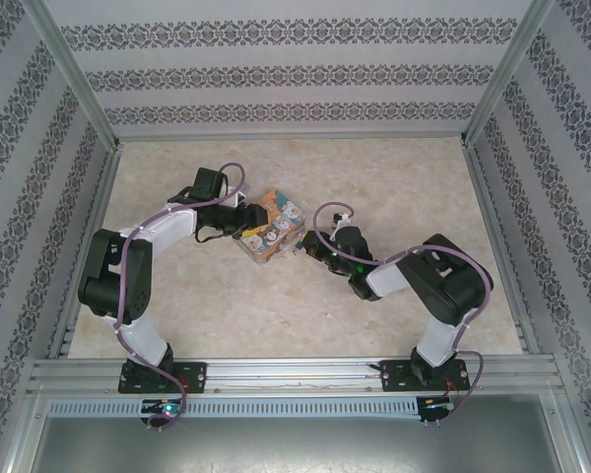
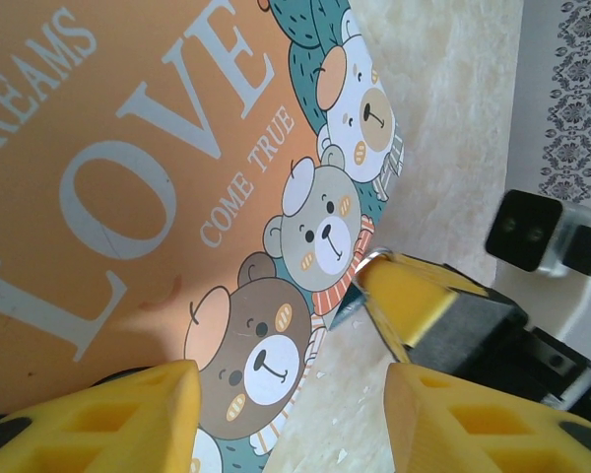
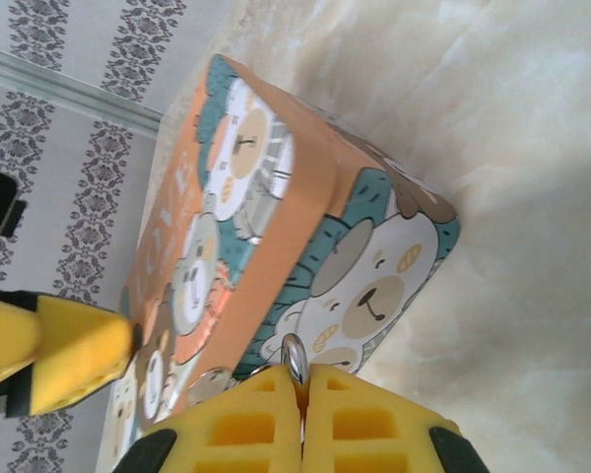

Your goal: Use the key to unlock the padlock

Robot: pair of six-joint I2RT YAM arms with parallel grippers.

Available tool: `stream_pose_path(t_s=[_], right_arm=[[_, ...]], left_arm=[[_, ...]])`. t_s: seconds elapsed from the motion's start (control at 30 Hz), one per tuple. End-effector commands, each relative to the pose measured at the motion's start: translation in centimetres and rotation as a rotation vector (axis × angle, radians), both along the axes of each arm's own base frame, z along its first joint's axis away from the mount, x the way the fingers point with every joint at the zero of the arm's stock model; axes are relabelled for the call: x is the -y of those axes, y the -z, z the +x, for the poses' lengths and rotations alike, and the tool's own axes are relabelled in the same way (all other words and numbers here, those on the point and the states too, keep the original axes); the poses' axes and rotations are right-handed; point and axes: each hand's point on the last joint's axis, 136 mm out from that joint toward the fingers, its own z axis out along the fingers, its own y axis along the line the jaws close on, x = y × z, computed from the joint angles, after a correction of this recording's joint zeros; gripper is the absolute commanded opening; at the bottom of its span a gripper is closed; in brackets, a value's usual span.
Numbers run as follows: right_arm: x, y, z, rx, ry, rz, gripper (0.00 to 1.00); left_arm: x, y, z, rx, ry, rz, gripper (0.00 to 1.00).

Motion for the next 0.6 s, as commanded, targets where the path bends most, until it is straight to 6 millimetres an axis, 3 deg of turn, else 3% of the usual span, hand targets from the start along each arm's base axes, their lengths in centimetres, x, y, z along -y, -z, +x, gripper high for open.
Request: stream_pose_path(t_s=[0.0,0.23,0.57], right_arm=[[1.4,-0.6,-0.6,0.032,-0.004,-0.103,0.00],[3.2,-2.5,-2.8,0.035,-0.039,-0.237,0.00],[5.1,-6.4,-6.3,0.047,-0.130,-0.432,0.00]], left_arm=[[-0.3,-1.4,-0.2,0.040,0.002,0.042,0.52],[-2.2,-4.9,0.4,0.197,-0.046,0.084,0.53],[-7.3,-10.3,-0.8,0.564,-0.157,0.330,0.60]])
